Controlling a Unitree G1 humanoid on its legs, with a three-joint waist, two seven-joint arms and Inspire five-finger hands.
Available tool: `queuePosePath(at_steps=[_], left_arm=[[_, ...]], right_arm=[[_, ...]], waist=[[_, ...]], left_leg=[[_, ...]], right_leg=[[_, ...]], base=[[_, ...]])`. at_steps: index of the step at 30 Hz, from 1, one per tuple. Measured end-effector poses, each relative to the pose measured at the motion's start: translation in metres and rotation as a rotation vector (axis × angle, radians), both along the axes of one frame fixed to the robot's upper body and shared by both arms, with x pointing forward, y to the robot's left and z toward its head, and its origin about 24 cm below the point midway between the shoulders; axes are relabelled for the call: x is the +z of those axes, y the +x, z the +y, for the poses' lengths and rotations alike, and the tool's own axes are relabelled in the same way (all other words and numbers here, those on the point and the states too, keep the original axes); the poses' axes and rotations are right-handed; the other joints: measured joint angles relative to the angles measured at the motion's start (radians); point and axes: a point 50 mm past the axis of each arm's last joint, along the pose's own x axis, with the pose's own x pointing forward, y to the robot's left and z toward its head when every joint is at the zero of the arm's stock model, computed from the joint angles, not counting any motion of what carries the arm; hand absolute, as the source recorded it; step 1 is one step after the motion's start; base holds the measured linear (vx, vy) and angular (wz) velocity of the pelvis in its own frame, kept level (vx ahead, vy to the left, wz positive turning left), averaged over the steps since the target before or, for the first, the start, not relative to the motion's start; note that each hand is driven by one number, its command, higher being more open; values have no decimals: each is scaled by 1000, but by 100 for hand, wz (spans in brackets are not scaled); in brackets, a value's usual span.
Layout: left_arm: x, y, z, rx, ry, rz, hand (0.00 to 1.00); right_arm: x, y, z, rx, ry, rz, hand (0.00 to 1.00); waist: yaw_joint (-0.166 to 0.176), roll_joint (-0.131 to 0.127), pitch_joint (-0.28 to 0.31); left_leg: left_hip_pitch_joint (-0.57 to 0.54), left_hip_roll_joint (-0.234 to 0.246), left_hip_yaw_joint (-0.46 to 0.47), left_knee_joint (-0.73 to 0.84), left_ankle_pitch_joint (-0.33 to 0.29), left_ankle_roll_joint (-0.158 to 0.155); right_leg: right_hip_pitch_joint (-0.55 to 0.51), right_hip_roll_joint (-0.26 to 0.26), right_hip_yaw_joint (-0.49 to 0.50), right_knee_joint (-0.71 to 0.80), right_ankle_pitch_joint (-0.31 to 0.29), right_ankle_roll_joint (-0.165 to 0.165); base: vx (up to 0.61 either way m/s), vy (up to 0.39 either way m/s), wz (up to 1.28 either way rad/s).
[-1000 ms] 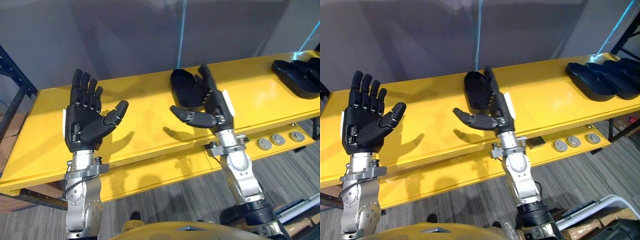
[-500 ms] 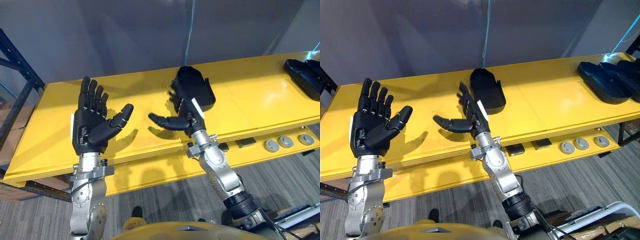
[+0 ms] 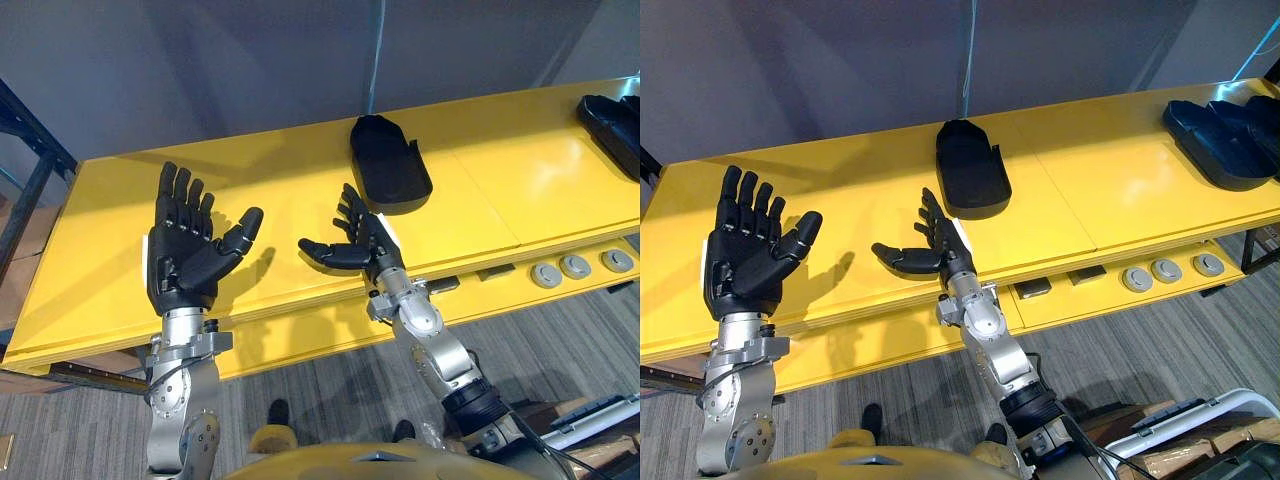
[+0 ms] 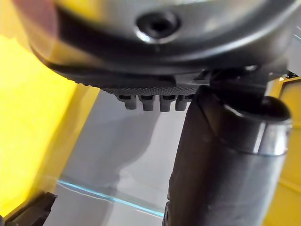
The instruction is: Walk over and take three plastic housings, then place them on the shelf
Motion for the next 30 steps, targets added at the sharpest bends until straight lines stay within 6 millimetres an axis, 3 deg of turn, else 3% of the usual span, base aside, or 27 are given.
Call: queuePosePath(at_steps=[30], left_arm=[[-3,0,-10,-42,-15,13,100]], right_arm=[[-8,-8,-4,-175,59,27,100]], waist=[[-18,-9,20]], left_leg=[[26,2,26,33,-34,-2]], right_leg=[[25,-1,17,-4,-1,8]], base=[[0,0,-1]])
